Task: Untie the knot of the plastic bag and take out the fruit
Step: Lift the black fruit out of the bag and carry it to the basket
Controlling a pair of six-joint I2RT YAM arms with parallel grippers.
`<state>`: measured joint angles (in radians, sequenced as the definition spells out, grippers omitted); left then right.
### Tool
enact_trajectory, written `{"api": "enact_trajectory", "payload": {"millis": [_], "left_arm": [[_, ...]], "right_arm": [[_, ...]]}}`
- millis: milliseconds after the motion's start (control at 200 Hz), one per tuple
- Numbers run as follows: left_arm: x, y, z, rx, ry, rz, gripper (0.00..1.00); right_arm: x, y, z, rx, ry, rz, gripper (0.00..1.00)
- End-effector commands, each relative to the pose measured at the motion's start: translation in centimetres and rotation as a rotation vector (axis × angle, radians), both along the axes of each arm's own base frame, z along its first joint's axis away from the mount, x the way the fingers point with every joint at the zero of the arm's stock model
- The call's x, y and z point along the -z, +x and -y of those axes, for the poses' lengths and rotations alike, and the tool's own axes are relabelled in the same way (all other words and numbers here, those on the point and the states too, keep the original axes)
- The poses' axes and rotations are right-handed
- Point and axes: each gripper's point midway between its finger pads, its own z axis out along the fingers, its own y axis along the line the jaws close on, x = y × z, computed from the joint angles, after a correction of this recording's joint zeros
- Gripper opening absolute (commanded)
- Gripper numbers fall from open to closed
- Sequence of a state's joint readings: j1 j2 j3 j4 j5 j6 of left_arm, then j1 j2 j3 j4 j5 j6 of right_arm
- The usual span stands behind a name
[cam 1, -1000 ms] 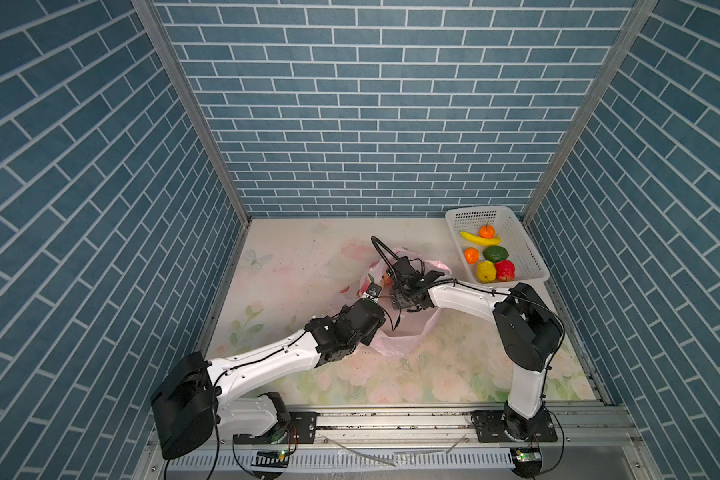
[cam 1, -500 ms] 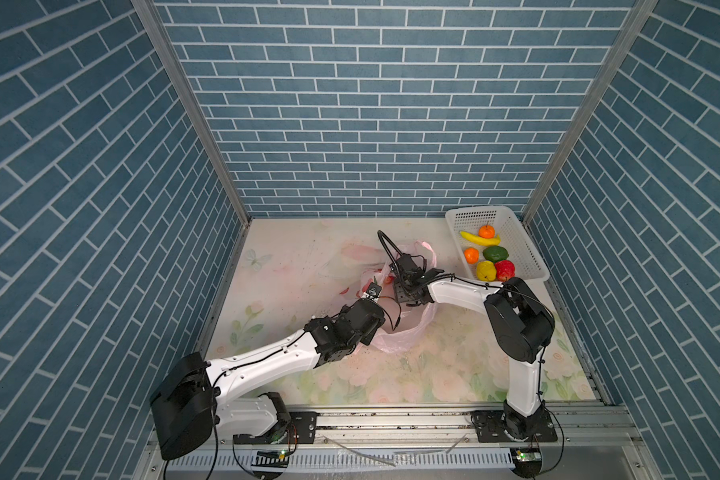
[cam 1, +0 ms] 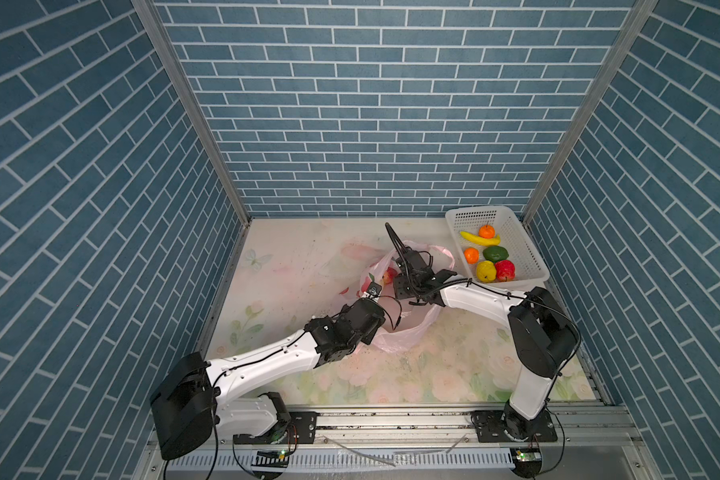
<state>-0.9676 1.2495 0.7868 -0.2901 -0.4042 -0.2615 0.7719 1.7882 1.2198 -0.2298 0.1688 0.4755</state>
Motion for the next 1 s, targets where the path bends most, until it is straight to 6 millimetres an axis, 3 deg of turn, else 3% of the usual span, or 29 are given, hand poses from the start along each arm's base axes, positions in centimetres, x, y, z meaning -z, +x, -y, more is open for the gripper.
{"api": "enact_trajectory", "payload": {"millis": [0,375,515,655,840,995], "left_arm": [[0.3,-0.1,-0.1,-0.004,0.010,0.008,0.00],[-0.1,0.1,-0.9,-0.032,0.031,0.031,0.00],[-0.1,0.1,-1.0,-0.035,0.035,0.033,0.00],[-0.1,0.1,-1.1,-0.037,0.036,0.033,0.00],[0.0,0.1,-1.2,-0.040,0.040,0.031,0.00],[0.0,0.1,-1.1,-0.037,0.041,0.029,0.00]], "right_arm": [[-1.4,-1.6,-0.9,-0.032,0.090,-0.029,0.49],[-5.6,-6.3,-1.8,-0.131,0.157,-0.075,0.47],[-8.6,-8.2,-1.5,-0.173,0.181,-0.082,0.47],[-12.9,-9.3,-0.7,-0.195,0.213,-0.055,0.47],[-19.4,-8.3,1.0,-0.196,0.219,0.056,0.47],[-24.0,-5.5,4.7,-0.108,0.265,0.143,0.47]]}}
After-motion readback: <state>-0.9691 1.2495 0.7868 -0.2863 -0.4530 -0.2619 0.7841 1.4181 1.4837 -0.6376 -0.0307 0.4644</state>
